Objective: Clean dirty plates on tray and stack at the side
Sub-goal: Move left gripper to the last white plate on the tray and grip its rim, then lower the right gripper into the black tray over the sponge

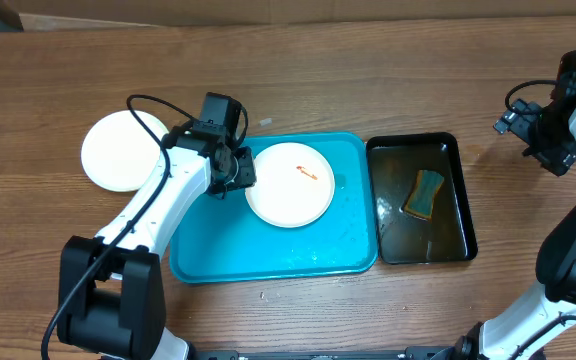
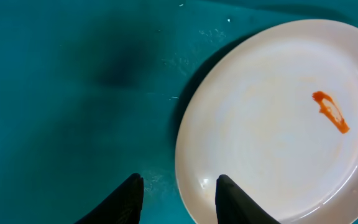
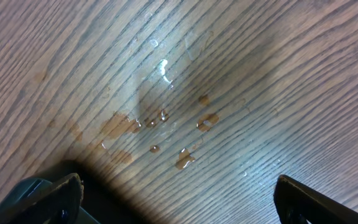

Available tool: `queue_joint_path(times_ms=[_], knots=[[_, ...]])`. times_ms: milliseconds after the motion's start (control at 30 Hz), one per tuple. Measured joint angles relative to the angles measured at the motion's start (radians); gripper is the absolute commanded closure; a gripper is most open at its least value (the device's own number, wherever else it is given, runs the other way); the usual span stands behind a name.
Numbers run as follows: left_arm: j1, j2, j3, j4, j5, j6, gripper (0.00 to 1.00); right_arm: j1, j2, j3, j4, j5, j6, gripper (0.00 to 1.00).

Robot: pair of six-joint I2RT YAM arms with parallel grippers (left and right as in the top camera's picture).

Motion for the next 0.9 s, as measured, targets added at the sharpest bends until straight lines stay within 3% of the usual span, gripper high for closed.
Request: queue_joint_path(times_ms=[333, 400, 433, 500, 633, 767, 900], knots=[[-0.062, 0.0, 0.0, -0.004, -0.038, 0.015, 0.57, 0.0, 0.0, 0.0, 0.171, -0.08, 0.001, 0.0], [-0.063, 0.0, 0.0, -0.006, -0.044, 0.015, 0.56, 0.0, 0.0, 0.0, 0.117, -0.194, 0.003, 0.0], [-0.063, 0.0, 0.0, -0.007, -0.048, 0.015, 0.56, 0.0, 0.0, 0.0, 0.095, -0.251, 0.001, 0.04], [-0.063, 0.0, 0.0, -0.008, -0.051, 0.015, 0.56, 0.0, 0.0, 0.0, 0.072, -0.369, -0.03, 0.22], [-0.064, 0.0, 0.0, -0.021, -0.055, 0.014, 0.55, 0.001, 0.0, 0.0, -0.032, -0.555, -0.106, 0.32], [-0.064, 0.0, 0.0, -0.026, -0.058, 0.014, 0.55, 0.014, -0.009, 0.0, -0.156, -0.612, -0.16, 0.33], [-0.064, 0.0, 0.0, -0.026, -0.059, 0.014, 0.55, 0.06, -0.043, 0.0, -0.245, -0.543, -0.164, 0.33]])
